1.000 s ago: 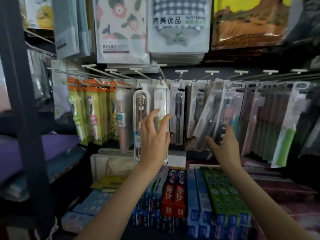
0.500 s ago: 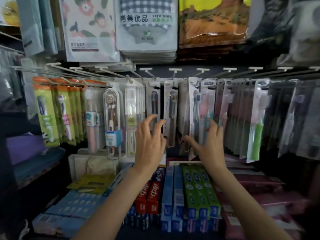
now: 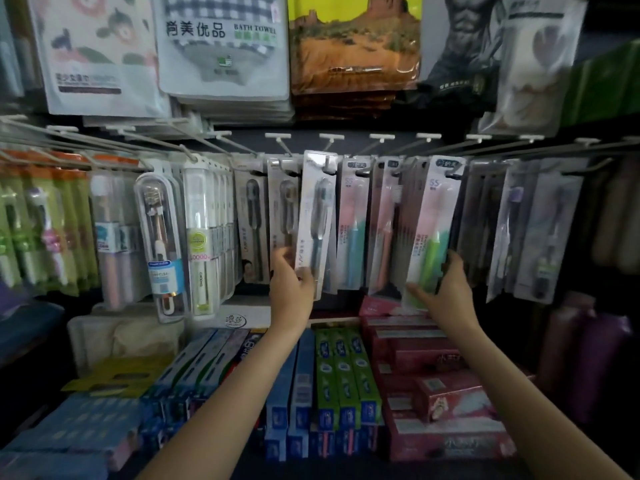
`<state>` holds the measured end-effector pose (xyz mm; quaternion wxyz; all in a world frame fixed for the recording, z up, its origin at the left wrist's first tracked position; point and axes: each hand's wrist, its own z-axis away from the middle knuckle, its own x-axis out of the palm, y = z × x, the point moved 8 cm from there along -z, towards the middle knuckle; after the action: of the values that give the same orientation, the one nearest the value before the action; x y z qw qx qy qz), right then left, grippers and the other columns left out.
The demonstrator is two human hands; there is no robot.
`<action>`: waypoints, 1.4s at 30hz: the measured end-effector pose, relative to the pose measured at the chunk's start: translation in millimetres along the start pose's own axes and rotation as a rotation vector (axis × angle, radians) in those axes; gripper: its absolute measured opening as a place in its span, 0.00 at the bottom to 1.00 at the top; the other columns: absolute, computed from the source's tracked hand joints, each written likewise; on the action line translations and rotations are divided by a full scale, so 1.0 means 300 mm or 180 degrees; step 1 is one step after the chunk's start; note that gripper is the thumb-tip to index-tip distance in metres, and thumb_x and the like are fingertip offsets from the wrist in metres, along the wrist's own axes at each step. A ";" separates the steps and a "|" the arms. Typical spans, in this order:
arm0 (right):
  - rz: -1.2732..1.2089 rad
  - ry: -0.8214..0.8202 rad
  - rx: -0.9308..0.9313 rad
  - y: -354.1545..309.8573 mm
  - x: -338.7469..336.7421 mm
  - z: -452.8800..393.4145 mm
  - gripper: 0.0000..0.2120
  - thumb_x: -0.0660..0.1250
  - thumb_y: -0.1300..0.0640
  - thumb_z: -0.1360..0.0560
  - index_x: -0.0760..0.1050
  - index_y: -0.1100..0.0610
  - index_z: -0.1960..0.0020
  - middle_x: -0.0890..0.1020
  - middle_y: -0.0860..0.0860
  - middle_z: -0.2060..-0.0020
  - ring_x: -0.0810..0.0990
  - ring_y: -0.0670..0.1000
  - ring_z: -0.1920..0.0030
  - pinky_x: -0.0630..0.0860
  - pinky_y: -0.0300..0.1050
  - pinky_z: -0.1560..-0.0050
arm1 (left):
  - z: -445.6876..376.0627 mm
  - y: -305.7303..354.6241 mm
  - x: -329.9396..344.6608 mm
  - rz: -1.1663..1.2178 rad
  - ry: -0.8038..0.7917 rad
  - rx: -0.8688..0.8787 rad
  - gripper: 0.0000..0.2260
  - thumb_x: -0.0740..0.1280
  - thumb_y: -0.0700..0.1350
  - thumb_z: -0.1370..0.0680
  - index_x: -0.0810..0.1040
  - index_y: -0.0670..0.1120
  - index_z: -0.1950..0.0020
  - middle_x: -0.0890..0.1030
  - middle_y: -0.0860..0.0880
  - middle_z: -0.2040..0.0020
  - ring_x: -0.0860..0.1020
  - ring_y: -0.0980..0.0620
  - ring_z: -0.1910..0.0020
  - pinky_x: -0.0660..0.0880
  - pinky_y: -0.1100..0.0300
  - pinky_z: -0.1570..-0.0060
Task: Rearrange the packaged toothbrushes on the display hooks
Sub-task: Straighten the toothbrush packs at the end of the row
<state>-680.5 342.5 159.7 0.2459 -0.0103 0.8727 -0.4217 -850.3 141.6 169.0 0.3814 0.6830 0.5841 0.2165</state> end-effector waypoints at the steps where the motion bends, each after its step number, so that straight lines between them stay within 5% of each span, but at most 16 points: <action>1: 0.0008 -0.0017 0.0058 0.013 0.019 0.005 0.41 0.72 0.57 0.29 0.51 0.63 0.27 0.65 0.60 0.32 0.66 0.61 0.32 0.68 0.55 0.36 | -0.007 -0.019 0.010 -0.0084 -0.0060 -0.0093 0.16 0.60 0.36 0.21 0.64 0.39 0.34 0.73 0.48 0.49 0.73 0.60 0.57 0.66 0.79 0.61; 6: -0.0047 0.0076 0.0126 0.020 0.059 0.008 0.30 0.68 0.59 0.26 0.56 0.67 0.32 0.70 0.58 0.50 0.73 0.62 0.45 0.66 0.45 0.56 | -0.018 -0.099 0.051 -0.0264 -0.0283 -0.0381 0.09 0.60 0.39 0.21 0.70 0.41 0.41 0.76 0.44 0.46 0.73 0.44 0.44 0.71 0.50 0.44; 11: 0.0048 0.0669 0.0079 -0.010 -0.014 0.043 0.32 0.69 0.61 0.27 0.55 0.66 0.29 0.62 0.64 0.35 0.63 0.63 0.36 0.64 0.51 0.40 | -0.001 -0.104 0.037 -0.0112 -0.0263 -0.0381 0.06 0.61 0.40 0.21 0.73 0.41 0.45 0.76 0.41 0.47 0.74 0.48 0.49 0.70 0.59 0.51; 14: 0.0099 0.1537 -0.0825 -0.149 -0.103 0.119 0.24 0.68 0.61 0.26 0.64 0.65 0.34 0.65 0.63 0.38 0.64 0.58 0.39 0.63 0.44 0.40 | 0.021 -0.092 0.010 0.0150 -0.0388 -0.0361 0.06 0.60 0.39 0.21 0.73 0.43 0.45 0.76 0.46 0.47 0.74 0.51 0.47 0.69 0.61 0.49; 19: -0.0091 -0.0164 -0.0958 -0.262 0.146 0.082 0.20 0.67 0.58 0.26 0.67 0.61 0.36 0.74 0.54 0.41 0.73 0.52 0.40 0.69 0.39 0.42 | 0.003 -0.052 -0.093 -0.0198 -0.0188 -0.0079 0.08 0.60 0.38 0.21 0.72 0.40 0.43 0.75 0.48 0.48 0.73 0.53 0.49 0.69 0.66 0.53; 23: -0.0502 -0.0760 -0.0428 -0.269 0.318 0.039 0.25 0.68 0.57 0.26 0.63 0.62 0.33 0.72 0.55 0.36 0.70 0.53 0.35 0.68 0.45 0.36 | -0.031 -0.012 -0.188 -0.0811 0.0080 0.0284 0.07 0.60 0.38 0.21 0.72 0.39 0.44 0.76 0.48 0.51 0.73 0.52 0.55 0.67 0.67 0.62; 30: -0.0986 -0.0789 0.0128 -0.263 0.448 -0.006 0.29 0.70 0.60 0.27 0.60 0.60 0.31 0.71 0.56 0.35 0.70 0.54 0.35 0.68 0.43 0.40 | -0.068 0.010 -0.258 -0.1239 0.0078 0.0530 0.08 0.61 0.39 0.21 0.72 0.40 0.43 0.79 0.44 0.47 0.75 0.51 0.55 0.70 0.61 0.59; 36: -0.0422 -0.1215 -0.0592 -0.331 0.615 0.112 0.35 0.59 0.63 0.22 0.39 0.57 0.24 0.57 0.61 0.27 0.60 0.62 0.28 0.63 0.59 0.32 | -0.078 0.004 -0.242 -0.1411 0.0047 0.0665 0.08 0.61 0.40 0.21 0.72 0.40 0.43 0.79 0.43 0.47 0.72 0.54 0.58 0.65 0.71 0.68; 38: -0.0430 -0.1166 -0.0684 -0.349 0.642 0.132 0.31 0.58 0.62 0.21 0.45 0.62 0.25 0.51 0.61 0.26 0.54 0.61 0.27 0.59 0.55 0.29 | -0.088 0.002 -0.246 -0.1364 0.0032 0.0680 0.08 0.61 0.40 0.21 0.72 0.39 0.43 0.79 0.42 0.45 0.72 0.54 0.56 0.66 0.68 0.63; 42: -0.0831 -0.0697 -0.0319 -0.327 0.598 0.094 0.19 0.61 0.60 0.22 0.63 0.63 0.33 0.67 0.61 0.35 0.68 0.60 0.36 0.68 0.53 0.35 | -0.093 0.007 -0.260 -0.1351 0.0009 0.0795 0.08 0.61 0.40 0.21 0.72 0.40 0.43 0.79 0.43 0.44 0.72 0.55 0.54 0.66 0.71 0.65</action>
<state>-844.3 218.4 142.2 0.2818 -0.1817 0.8518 -0.4024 -887.1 73.7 199.4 0.3301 0.5866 0.7372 0.0586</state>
